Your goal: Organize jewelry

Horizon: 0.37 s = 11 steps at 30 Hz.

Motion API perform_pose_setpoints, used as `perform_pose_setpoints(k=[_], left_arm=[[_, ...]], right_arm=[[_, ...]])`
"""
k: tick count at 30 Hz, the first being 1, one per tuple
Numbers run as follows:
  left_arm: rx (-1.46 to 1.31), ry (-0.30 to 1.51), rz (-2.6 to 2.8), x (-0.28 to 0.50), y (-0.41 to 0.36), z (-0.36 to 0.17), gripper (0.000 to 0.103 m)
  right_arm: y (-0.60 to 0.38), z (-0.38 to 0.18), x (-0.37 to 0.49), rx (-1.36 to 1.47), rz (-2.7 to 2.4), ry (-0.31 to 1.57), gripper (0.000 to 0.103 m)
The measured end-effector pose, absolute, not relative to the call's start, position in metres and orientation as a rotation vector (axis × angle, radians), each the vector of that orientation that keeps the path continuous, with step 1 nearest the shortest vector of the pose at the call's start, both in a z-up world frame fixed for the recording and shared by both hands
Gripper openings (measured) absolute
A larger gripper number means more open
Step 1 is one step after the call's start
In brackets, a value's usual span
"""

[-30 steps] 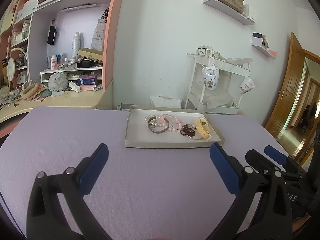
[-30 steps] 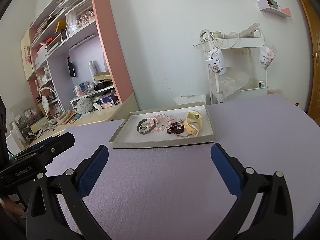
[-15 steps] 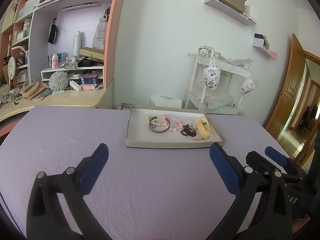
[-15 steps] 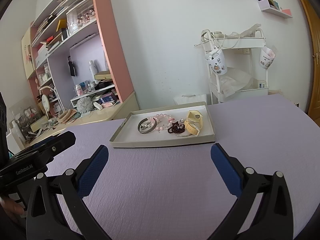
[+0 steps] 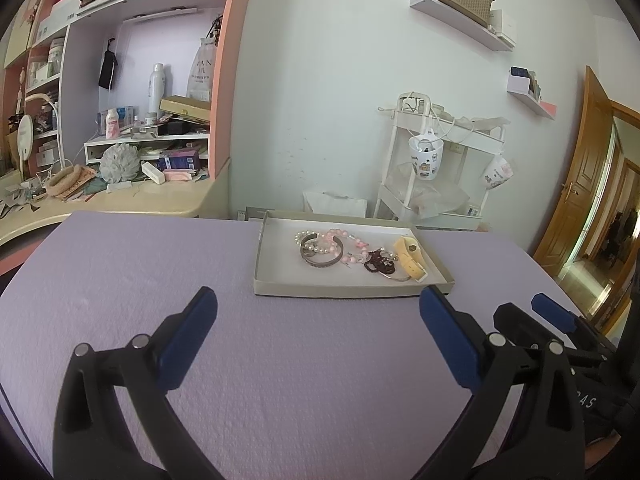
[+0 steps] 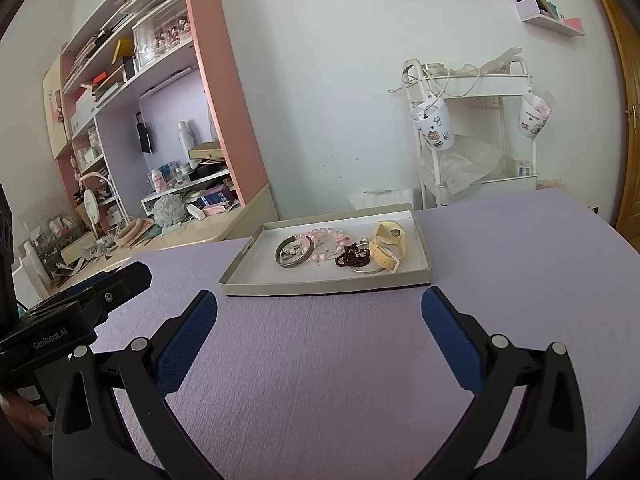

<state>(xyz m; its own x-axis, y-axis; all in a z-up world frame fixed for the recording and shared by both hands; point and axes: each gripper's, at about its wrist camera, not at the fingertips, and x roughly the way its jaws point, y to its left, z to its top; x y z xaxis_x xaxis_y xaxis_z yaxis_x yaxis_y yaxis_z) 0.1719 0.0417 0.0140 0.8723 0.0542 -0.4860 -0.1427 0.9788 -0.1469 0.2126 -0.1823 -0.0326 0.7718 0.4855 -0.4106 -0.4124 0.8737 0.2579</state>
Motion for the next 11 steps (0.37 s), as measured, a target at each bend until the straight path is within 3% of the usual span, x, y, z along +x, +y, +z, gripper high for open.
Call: perform_pose_setpoints(k=[11], left_arm=[[-0.181, 0.512, 0.1, 0.1755, 0.0421, 0.0146, 0.101]], right_arm=[[-0.1821, -0.0325, 0.2124, 0.157, 0.488, 0.486, 0.102]])
